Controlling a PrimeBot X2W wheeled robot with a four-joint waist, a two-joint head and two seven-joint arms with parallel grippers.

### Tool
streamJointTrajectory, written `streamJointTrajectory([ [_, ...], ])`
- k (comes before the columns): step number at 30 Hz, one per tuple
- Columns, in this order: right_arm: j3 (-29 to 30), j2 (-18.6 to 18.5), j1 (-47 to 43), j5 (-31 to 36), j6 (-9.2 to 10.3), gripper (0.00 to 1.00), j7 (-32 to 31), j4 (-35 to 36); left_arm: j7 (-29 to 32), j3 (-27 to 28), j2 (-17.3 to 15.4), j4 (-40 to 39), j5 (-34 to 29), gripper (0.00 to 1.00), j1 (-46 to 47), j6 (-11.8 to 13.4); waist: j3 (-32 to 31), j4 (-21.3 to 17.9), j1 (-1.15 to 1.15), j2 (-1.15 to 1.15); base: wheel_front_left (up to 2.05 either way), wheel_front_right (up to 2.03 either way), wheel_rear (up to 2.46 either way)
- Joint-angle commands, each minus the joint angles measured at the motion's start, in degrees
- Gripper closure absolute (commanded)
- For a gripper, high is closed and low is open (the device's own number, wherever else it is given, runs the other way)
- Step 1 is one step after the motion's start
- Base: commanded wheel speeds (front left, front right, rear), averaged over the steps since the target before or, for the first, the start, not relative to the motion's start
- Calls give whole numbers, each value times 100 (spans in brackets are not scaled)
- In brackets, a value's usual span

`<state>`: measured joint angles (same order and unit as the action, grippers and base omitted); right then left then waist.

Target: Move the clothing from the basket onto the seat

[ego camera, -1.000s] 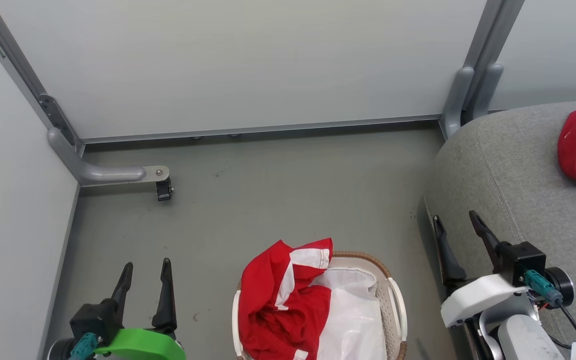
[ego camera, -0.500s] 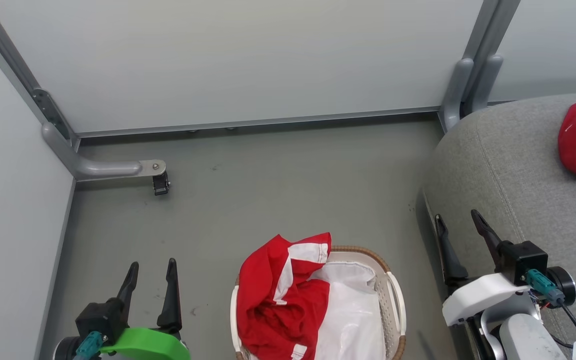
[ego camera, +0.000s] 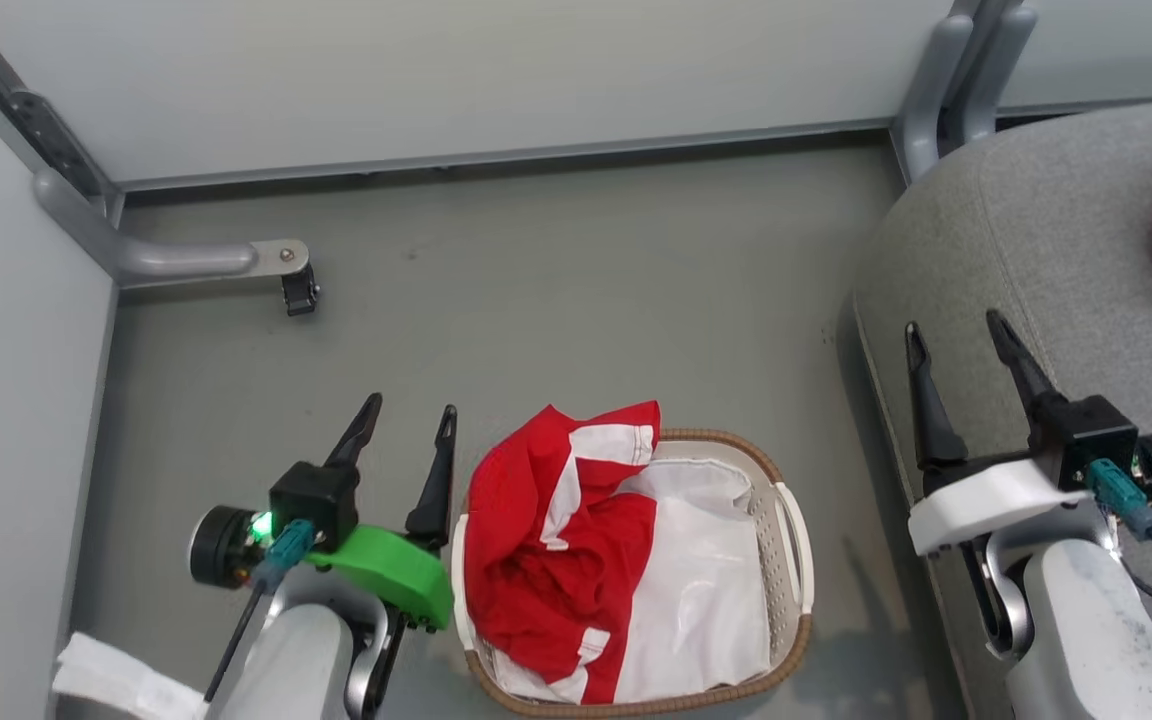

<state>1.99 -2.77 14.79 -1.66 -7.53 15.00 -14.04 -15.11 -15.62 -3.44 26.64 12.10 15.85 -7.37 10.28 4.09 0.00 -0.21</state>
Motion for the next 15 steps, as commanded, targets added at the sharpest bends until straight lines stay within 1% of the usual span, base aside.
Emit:
streamJointTrajectory([
  [1,6,-21,149,93,8,0,28,55,-6,-92,-81,159,-84,0,254,-21,424,-167,0,21,0,0,0],
  [7,30,-22,665,294,8,0,28,285,-6,-587,-74,1016,-226,0,1124,-21,1083,-503,0,21,0,0,0],
  [15,161,-17,1261,286,8,0,28,718,-6,-1210,-22,2133,-470,0,2128,-21,2172,-989,0,21,0,0,0],
])
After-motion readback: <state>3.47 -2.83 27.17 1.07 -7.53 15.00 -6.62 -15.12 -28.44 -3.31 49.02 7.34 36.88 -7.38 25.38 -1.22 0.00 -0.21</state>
